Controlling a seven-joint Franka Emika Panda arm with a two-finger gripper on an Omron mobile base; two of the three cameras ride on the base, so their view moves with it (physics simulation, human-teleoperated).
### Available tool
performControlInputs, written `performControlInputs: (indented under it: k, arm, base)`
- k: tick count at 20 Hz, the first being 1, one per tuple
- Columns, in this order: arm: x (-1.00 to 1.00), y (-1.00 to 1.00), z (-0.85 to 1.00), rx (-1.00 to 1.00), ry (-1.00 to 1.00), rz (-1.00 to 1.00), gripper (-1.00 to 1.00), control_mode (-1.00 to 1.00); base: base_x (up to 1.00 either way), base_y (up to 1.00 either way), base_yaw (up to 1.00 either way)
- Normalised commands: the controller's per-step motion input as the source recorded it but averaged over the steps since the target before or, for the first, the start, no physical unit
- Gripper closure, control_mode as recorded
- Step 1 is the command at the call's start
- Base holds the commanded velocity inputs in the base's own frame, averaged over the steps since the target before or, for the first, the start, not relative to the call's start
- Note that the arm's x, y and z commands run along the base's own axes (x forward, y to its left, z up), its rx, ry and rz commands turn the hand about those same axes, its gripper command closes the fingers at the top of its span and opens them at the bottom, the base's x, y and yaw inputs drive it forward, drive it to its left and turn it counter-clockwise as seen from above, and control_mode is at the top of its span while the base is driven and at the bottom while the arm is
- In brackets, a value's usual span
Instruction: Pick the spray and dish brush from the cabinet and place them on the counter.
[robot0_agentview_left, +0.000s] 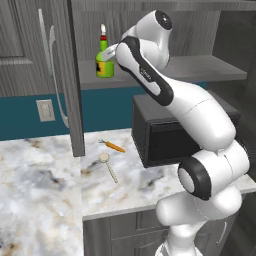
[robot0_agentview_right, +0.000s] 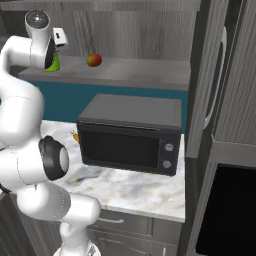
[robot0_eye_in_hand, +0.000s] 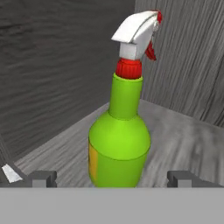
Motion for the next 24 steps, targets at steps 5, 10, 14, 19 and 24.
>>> performControlInputs:
  k: [5,10,14,19,24]
  arm:
    - [0.33,0.09,-0.16,-0.03,0.0,-0.01,-1.0,-1.0]
    - [0.34,0.04,-0.14,-0.01,0.0,-0.01,-1.0,-1.0]
    - [0.24,0.19,-0.04,0.0,0.02,0.0,-1.0,-1.0]
    - [0.22,0.27,-0.01,0.0,0.03,0.0,-1.0,-1.0]
    - [0.18,0.09,-0.08,0.0,0.02,0.01,1.0,-1.0]
  base:
    - [0.0,0.0,0.0]
    - [0.0,0.0,0.0]
    - [0.0,0.0,0.0]
    - [0.0,0.0,0.0]
    - [0.0,0.0,0.0]
